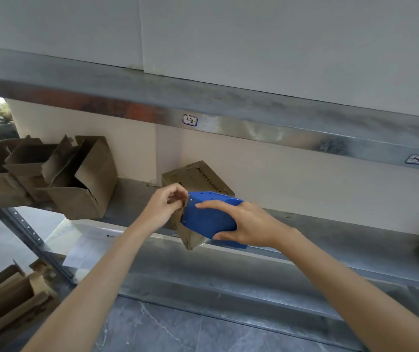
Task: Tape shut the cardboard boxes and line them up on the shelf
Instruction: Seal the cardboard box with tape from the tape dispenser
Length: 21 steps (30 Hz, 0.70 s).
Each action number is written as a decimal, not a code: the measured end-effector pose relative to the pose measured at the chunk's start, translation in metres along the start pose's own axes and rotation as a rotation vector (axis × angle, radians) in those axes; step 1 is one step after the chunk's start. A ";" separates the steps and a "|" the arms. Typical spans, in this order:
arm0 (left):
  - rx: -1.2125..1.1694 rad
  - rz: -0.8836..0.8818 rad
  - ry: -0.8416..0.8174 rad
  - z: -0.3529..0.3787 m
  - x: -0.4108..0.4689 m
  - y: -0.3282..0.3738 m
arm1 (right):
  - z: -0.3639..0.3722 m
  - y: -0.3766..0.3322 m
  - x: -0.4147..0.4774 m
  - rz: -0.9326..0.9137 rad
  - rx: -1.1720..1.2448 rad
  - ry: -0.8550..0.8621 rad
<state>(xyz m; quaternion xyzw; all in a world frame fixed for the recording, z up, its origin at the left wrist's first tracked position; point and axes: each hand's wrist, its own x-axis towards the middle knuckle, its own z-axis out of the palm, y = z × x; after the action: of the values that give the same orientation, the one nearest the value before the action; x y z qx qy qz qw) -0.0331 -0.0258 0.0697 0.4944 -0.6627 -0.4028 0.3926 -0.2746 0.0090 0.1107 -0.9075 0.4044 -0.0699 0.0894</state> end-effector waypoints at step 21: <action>-0.081 -0.177 0.211 -0.027 -0.019 -0.026 | -0.023 0.056 -0.044 0.198 -0.056 -0.001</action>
<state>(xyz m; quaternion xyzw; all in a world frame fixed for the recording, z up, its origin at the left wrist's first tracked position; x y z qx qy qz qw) 0.0048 -0.0162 0.0532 0.5746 -0.5546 -0.4079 0.4426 -0.3488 0.0021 0.1189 -0.8654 0.4936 -0.0488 0.0706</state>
